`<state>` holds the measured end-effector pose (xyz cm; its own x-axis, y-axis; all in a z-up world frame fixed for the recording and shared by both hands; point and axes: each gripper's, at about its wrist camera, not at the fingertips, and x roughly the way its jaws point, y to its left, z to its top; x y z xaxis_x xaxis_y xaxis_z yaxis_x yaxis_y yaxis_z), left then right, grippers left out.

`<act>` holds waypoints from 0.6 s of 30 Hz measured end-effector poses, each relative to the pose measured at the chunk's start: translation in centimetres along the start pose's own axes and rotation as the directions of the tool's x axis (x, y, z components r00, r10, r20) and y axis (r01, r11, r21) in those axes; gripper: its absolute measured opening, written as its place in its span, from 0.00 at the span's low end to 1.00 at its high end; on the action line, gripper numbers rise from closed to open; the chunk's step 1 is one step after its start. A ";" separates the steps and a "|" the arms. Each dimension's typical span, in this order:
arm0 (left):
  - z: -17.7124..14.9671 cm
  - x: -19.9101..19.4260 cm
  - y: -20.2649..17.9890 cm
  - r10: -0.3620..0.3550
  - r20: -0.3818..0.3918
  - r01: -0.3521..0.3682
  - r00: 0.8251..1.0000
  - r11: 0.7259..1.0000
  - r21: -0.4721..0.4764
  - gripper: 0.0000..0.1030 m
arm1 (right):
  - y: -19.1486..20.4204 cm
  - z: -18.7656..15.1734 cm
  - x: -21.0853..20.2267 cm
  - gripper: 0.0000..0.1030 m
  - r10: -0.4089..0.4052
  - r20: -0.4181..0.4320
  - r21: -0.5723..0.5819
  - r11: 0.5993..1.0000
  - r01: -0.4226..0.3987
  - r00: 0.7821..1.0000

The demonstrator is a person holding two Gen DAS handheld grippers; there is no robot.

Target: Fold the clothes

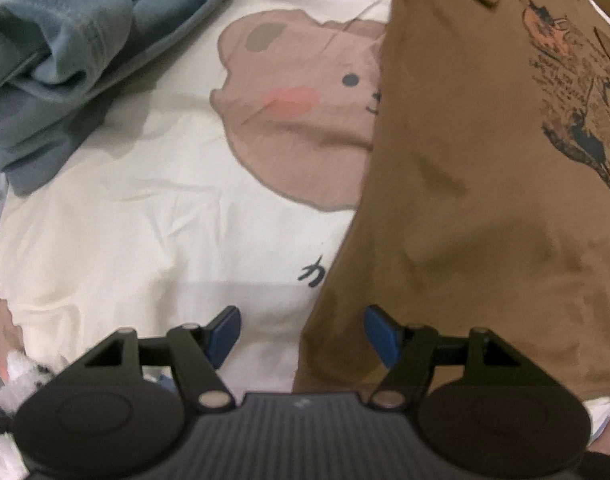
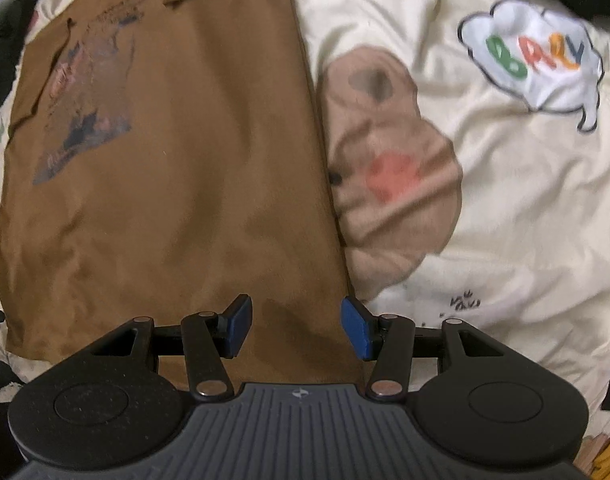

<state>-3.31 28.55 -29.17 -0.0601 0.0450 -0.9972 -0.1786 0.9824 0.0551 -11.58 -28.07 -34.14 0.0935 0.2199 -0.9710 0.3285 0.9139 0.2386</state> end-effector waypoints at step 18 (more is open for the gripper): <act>-0.2 -0.2 -0.6 0.053 -0.030 -0.051 0.998 0.997 0.062 0.62 | -0.9 -1.4 2.1 0.53 0.004 -0.057 -0.047 0.999 -0.006 0.998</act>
<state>-3.38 27.96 -29.00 -0.0992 0.0918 -0.9908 -0.1143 0.9881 0.1029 -13.03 -27.96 -36.38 0.0409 0.2424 -0.9693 0.2833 0.9275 0.2439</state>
